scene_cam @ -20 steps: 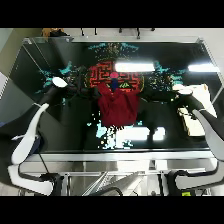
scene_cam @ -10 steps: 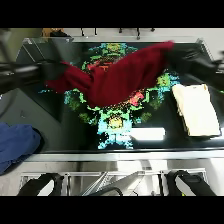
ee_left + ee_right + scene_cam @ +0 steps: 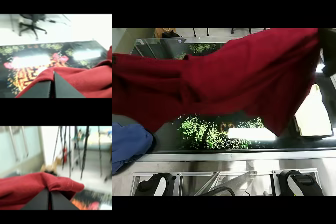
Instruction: Fold the shirts.
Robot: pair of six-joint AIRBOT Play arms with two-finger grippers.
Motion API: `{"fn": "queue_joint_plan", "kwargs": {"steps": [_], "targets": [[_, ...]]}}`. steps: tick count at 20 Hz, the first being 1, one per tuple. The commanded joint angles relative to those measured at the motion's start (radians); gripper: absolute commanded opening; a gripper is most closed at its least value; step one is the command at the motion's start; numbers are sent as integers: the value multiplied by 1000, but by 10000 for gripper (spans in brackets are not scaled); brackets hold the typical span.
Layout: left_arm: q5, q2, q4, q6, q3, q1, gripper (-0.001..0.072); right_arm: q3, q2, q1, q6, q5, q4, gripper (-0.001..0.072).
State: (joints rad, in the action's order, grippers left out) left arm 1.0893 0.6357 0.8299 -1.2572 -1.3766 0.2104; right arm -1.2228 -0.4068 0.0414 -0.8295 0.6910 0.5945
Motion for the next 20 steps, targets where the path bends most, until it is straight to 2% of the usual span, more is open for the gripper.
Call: {"fn": "queue_joint_plan", "kwargs": {"steps": [1, 4, 6, 7, 8, 9, 11, 14, 17, 20], "targets": [[110, 135, 9, 28, 1, -8, 10, 0, -183, -2, -1, 158, 11, 20], [180, 420, 18, 38, 1, -114, 10, 1, -446, -2, -13, 283, 11, 20], [193, 614, 16, 37, 0, -154, 13, 1, -621, -2, -13, 313, 3, 36], [192, 698, 14, 37, -3, -165, 17, 0, -698, 1, -12, 306, -13, 185], [197, 774, 17, 37, -17, -167, 298, -1, -751, 10, -12, 292, -33, 379], [214, 843, 17, 30, -47, -162, 709, -1, -782, 26, -13, 283, -53, 473], [277, 932, 18, 15, -130, -125, 695, -1, -786, 76, -24, 286, -55, 483], [365, 968, 18, 4, -208, -13, 694, 0, -750, 211, -49, 376, -40, 478], [436, 940, 37, 2, -105, 118, 694, 35, -760, 294, -62, 496, 53, 477], [408, 888, 166, 29, 85, 211, 694, 157, -765, 290, -40, 473, 83, 476]]}}
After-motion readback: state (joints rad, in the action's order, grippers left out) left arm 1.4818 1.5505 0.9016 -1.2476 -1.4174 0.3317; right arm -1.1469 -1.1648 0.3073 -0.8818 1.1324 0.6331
